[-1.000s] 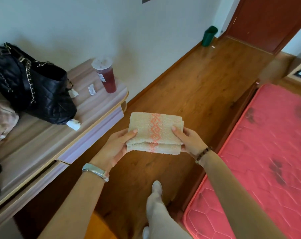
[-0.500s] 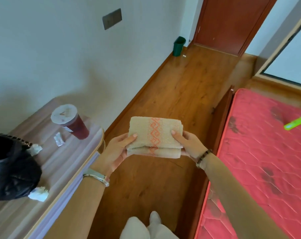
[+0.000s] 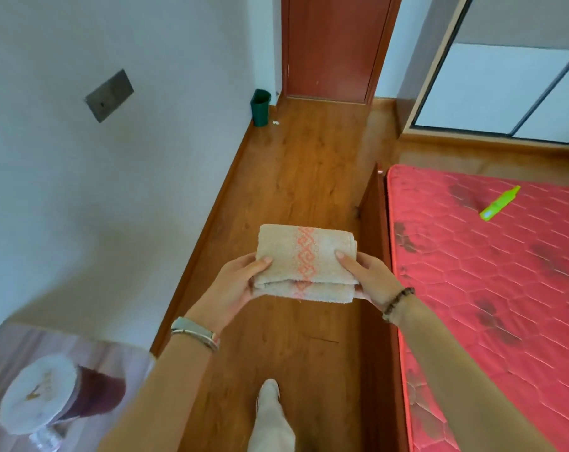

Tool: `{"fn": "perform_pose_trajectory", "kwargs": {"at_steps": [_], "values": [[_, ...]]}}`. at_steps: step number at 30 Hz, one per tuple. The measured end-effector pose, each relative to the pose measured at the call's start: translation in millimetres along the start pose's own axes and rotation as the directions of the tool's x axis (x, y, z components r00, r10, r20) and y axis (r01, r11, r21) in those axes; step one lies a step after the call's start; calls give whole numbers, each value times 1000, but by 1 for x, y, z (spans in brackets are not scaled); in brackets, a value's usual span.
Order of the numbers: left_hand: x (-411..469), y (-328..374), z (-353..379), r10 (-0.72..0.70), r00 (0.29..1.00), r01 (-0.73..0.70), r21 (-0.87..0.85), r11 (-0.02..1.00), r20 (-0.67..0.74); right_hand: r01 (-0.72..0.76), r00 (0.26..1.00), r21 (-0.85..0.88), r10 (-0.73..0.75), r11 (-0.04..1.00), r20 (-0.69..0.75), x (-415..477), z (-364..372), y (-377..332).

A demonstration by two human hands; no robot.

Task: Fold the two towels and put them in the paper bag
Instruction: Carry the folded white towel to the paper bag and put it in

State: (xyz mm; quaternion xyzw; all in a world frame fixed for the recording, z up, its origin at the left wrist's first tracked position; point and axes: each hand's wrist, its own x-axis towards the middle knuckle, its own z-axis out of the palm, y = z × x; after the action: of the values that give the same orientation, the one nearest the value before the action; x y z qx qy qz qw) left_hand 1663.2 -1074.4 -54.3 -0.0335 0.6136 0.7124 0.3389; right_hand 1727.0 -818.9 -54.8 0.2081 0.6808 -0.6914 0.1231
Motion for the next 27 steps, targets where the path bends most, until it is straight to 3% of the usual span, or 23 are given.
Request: {"fn": "perform_pose_trajectory", "kwargs": {"at_steps": [13,27], "values": [[106,92,-22,-23,986,17,34,999,167,24,973,108,1,994,-231,73,6,-58],[231,143,20,-55,976,62,-29,998,212,68,960,155,-22,986,-280,166,-62,-111]]}}
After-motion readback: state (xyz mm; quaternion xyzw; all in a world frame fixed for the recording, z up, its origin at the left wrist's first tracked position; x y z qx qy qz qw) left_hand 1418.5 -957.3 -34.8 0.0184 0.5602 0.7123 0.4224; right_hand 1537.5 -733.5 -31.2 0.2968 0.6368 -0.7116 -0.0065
